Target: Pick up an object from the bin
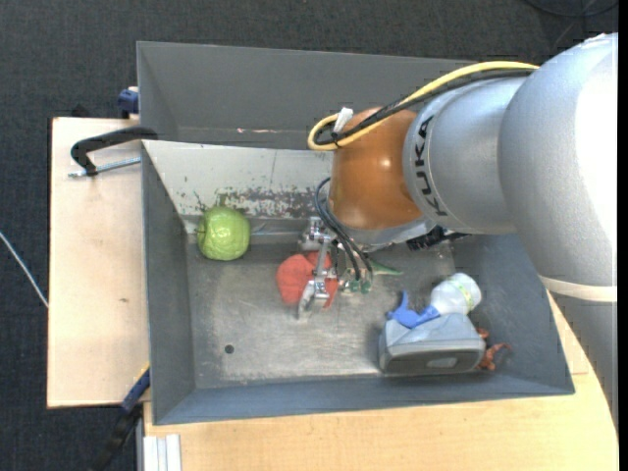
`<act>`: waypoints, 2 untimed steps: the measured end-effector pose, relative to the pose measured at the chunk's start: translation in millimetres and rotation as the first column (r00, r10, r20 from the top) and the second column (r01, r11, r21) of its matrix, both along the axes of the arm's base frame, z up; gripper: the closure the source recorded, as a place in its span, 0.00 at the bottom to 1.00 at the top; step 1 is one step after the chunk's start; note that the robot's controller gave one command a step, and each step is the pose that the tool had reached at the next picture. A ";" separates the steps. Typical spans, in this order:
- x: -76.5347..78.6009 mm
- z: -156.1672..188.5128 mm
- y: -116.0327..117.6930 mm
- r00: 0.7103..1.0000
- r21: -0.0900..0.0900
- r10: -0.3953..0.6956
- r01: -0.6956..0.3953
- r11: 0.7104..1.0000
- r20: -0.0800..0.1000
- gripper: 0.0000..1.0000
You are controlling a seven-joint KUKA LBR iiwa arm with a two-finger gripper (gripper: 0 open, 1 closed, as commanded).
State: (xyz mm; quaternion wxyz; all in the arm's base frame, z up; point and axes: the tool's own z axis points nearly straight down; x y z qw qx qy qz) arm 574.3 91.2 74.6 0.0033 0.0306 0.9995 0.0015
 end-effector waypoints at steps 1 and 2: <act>1.1 -0.4 -12.3 0.999 0.004 0.040 -0.040 0.999 0.003 0.00; 2.4 3.2 1.4 1.000 0.000 0.001 -0.001 1.000 0.001 1.00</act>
Offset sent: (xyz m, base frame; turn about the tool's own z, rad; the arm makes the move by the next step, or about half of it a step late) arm 0.0000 0.0000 0.0000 0.0000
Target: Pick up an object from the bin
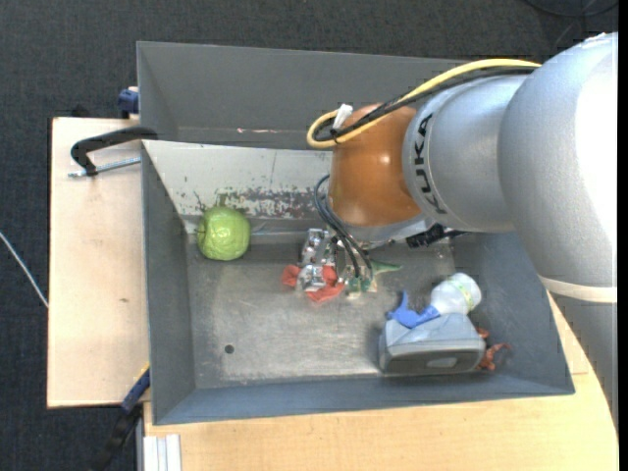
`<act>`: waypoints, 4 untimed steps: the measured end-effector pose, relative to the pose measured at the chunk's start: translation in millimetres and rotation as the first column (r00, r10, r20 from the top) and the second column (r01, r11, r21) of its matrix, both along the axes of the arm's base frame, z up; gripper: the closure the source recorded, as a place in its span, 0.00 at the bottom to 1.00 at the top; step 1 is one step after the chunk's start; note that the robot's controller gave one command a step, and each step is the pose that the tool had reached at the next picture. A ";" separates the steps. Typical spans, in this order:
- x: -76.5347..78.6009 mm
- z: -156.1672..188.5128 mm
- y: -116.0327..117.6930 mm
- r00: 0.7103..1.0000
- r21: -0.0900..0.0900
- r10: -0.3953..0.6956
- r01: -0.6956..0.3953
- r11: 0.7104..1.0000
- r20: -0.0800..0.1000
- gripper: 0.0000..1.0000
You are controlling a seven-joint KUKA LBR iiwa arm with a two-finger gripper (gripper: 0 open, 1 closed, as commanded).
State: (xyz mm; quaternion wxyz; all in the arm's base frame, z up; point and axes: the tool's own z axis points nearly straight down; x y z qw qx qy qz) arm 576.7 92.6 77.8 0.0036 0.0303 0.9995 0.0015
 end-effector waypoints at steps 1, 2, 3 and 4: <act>0.0 0.0 0.0 1.000 0.000 0.000 0.000 1.000 0.000 1.00; -1.3 3.1 -0.3 1.000 -0.001 0.000 0.000 1.000 -0.004 1.00; -3.4 22.8 -0.6 1.000 -0.002 0.000 0.000 1.000 -0.011 1.00; -1.4 41.9 -0.3 1.000 -0.001 0.000 0.000 1.000 -0.005 1.00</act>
Offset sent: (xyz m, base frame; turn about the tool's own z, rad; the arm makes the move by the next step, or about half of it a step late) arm 0.0000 0.0000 0.0830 0.0000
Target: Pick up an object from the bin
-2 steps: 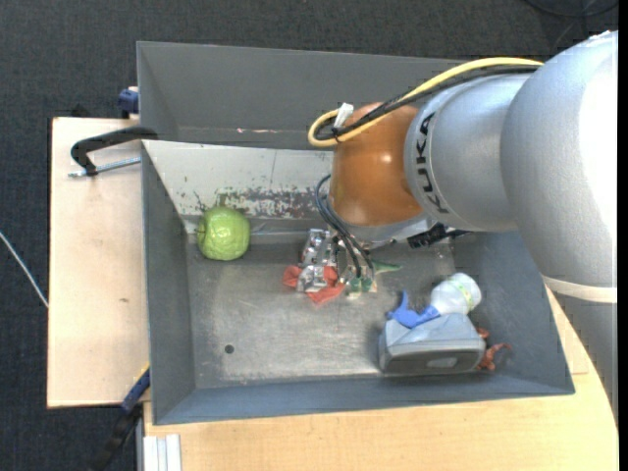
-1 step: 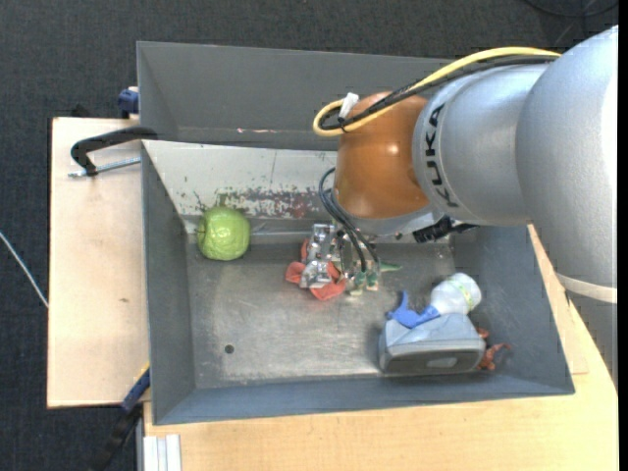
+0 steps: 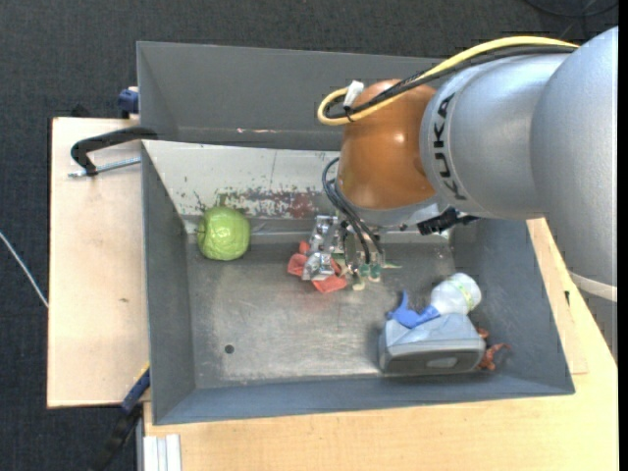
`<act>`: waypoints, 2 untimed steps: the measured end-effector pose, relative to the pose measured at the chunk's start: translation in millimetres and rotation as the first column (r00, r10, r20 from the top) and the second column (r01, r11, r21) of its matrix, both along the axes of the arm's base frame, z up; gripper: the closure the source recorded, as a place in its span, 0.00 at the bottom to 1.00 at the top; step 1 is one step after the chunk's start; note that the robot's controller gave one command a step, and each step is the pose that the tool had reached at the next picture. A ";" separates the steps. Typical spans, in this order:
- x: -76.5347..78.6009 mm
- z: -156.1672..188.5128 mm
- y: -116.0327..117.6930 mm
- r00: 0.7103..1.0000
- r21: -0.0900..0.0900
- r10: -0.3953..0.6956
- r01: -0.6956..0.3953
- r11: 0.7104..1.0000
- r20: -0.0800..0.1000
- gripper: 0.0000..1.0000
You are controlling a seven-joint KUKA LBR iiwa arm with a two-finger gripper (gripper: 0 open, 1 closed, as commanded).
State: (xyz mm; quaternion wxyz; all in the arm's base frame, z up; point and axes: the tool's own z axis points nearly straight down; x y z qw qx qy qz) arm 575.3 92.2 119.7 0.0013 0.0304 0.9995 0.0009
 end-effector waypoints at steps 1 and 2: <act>1.0 13.3 0.3 1.000 0.001 0.000 0.000 1.000 0.006 1.00; 1.2 18.6 0.5 1.000 0.001 0.000 0.000 1.000 0.006 1.00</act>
Offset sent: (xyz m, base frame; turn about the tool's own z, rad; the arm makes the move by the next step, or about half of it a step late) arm 0.0000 0.0000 0.0298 0.0000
